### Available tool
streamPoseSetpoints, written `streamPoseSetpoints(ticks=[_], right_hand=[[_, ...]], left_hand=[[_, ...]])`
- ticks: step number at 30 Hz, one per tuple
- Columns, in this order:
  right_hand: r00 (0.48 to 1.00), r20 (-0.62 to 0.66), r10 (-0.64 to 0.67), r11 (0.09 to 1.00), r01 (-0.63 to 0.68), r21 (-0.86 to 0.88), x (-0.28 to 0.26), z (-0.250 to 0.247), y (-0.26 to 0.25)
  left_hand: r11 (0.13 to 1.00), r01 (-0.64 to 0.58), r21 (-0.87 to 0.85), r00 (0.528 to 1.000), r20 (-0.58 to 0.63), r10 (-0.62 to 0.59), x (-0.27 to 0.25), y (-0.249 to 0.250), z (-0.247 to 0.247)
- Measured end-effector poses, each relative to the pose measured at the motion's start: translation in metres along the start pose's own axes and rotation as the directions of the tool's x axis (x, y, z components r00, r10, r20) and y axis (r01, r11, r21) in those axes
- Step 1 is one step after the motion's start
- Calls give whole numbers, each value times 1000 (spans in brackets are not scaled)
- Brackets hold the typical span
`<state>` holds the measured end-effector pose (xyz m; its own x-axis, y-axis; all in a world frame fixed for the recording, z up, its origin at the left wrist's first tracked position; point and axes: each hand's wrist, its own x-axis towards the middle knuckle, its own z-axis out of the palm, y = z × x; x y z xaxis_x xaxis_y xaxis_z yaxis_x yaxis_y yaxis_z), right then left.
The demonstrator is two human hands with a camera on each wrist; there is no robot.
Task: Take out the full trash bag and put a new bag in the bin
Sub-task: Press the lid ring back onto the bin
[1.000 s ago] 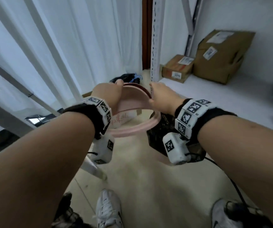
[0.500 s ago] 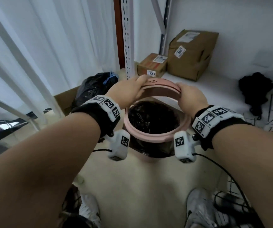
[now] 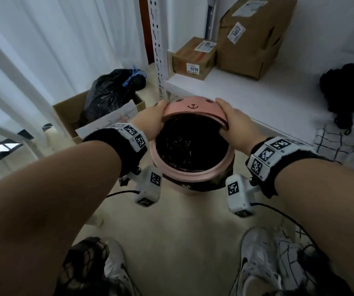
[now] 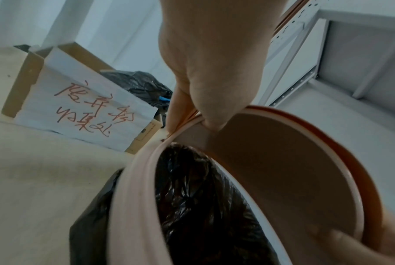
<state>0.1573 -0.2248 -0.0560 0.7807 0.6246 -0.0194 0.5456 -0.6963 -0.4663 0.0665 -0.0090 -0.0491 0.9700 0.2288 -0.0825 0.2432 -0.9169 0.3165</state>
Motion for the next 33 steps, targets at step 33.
streamPoseSetpoints(ticks=[33], right_hand=[[994,74,79,983,-90,158,24,9,7]], left_hand=[[984,105,-146,994,38,-101,11,-7,22]])
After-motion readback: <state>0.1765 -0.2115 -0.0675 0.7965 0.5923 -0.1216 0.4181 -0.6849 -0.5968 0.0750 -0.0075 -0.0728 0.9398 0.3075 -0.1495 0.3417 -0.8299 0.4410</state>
